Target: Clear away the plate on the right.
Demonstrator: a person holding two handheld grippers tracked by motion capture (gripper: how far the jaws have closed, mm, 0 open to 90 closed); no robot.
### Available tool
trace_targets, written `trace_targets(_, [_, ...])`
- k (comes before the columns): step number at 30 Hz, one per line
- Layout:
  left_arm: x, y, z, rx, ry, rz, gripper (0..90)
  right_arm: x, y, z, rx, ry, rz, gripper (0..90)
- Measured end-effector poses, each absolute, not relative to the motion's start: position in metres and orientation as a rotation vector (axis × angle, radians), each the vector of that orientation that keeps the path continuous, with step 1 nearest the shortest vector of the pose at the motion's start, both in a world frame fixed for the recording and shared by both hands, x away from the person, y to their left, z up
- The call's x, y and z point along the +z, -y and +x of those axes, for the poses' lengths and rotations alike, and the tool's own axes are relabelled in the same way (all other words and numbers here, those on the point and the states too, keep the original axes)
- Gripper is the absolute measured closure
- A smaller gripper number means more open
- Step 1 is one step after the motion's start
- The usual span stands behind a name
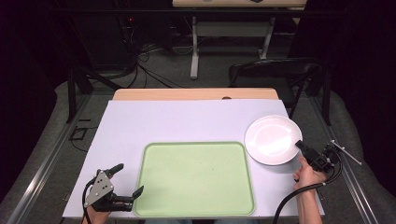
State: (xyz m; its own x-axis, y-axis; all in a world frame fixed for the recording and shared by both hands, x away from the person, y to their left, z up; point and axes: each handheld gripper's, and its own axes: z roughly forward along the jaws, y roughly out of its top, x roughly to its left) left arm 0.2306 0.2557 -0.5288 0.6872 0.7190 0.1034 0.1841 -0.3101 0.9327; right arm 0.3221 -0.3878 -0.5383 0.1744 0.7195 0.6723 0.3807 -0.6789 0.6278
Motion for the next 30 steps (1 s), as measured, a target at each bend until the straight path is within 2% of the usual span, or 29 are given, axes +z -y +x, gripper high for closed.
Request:
trace_targets(8, [-0.53, -0.255, 0.231, 0.627, -0.712, 1.85, 0.1, -0.53, 0.386, 0.321, 1.494, -1.099, 2.099, 87.2])
trace_targets(14, [-0.529, -0.256, 0.231, 0.623, -0.711, 1.849, 0.1, -0.534, 0.398, 0.317, 1.627, -0.983, 2.16, 87.3])
trace_targets(18, [-0.528, -0.254, 0.234, 0.577, -0.719, 1.862, 1.3, -0.532, 0.401, 0.313, 1.74, -0.943, 2.182, 87.2])
trace_targets(30, [-0.521, -0.222, 0.248, 0.508, -0.687, 1.883, 0.0, -0.522, 0.372, 0.312, 1.888, -1.037, 2.158, 87.0])
